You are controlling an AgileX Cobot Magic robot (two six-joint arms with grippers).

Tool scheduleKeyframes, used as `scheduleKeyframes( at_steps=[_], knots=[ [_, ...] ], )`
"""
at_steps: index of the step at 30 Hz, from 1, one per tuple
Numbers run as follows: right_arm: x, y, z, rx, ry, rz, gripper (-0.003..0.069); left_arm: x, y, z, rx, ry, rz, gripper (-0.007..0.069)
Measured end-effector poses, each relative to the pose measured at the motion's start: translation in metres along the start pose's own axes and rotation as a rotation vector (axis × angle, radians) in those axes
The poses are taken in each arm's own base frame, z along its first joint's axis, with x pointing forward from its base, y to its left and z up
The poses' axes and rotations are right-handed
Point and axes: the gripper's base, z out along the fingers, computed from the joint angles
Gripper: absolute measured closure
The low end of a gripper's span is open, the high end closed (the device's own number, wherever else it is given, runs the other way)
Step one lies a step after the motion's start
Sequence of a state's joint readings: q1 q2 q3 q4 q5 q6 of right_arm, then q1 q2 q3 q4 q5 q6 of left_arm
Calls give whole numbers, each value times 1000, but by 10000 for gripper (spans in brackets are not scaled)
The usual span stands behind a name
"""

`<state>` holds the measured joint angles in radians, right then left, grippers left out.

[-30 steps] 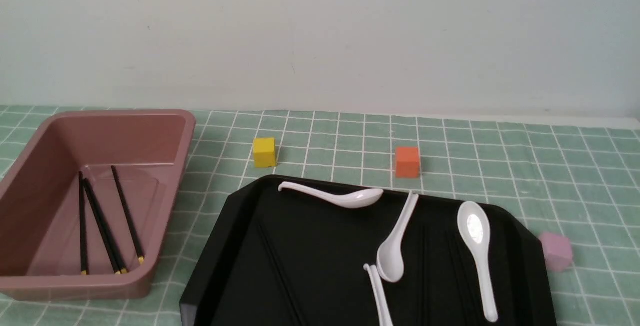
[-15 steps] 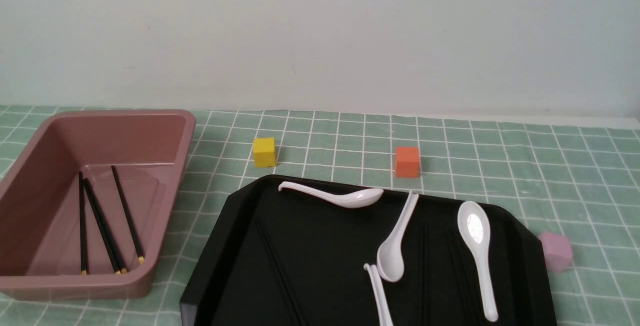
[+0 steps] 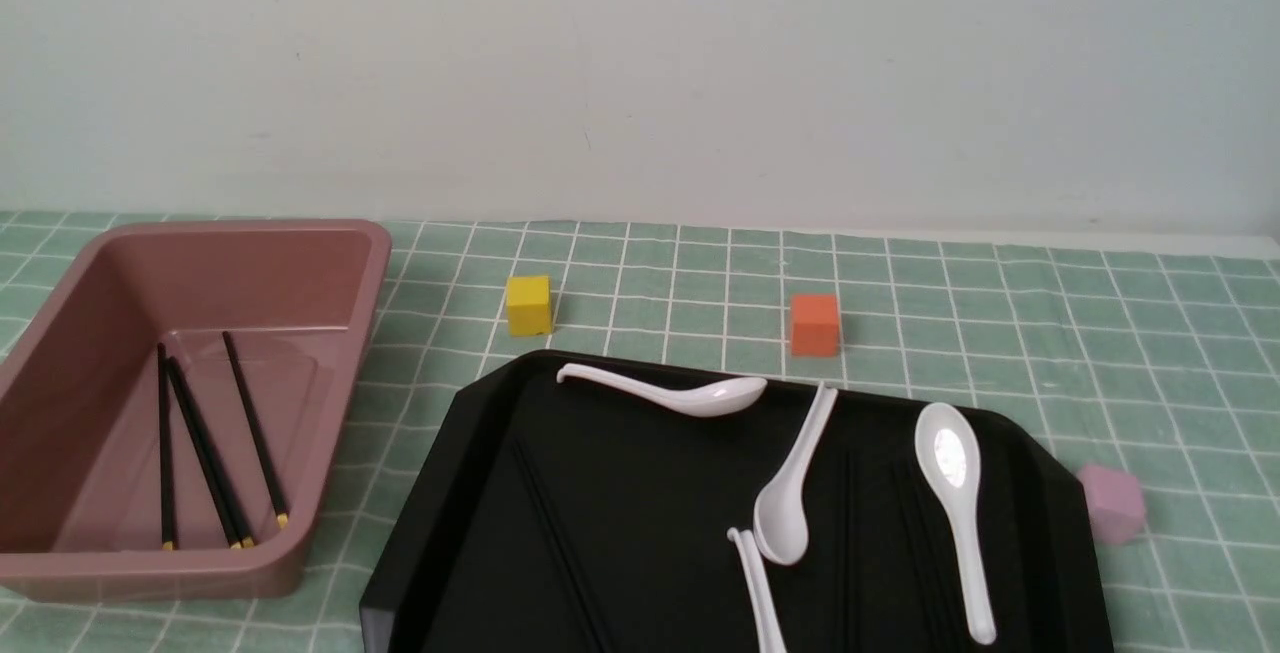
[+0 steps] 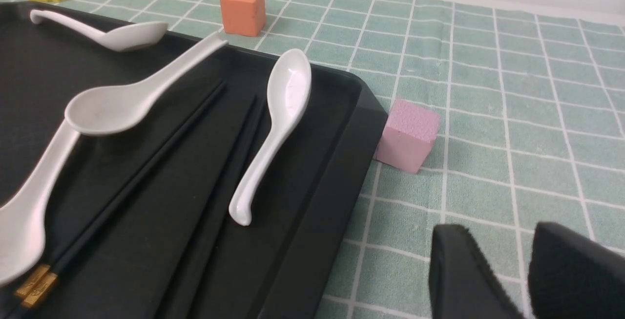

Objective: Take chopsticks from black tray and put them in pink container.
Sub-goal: 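Reach over to the black tray and grasp a pair of chopsticks with the left gripper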

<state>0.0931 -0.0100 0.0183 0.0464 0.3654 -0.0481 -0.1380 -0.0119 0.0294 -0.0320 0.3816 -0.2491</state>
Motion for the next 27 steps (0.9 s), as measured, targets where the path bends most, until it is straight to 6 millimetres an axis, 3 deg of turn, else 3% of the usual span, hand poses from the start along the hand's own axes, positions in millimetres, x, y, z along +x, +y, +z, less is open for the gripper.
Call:
scheduleKeyframes(
  at_steps=[8, 11, 14, 19, 27],
  knots=[
    [0, 0, 0, 0, 0, 0, 419, 0, -1, 0, 8, -2, -35, 386],
    [0, 0, 0, 0, 0, 0, 419, 0, -4, 0, 49, 0, -207, 386],
    [0, 0, 0, 0, 0, 0, 419, -1, -12, -1, 133, 26, -581, 386],
    [0, 0, 0, 0, 0, 0, 419, -4, -20, -2, 223, 67, -979, 386],
    [0, 0, 0, 0, 0, 0, 419, -19, -19, -5, 286, -44, -1135, 402]
  ],
)
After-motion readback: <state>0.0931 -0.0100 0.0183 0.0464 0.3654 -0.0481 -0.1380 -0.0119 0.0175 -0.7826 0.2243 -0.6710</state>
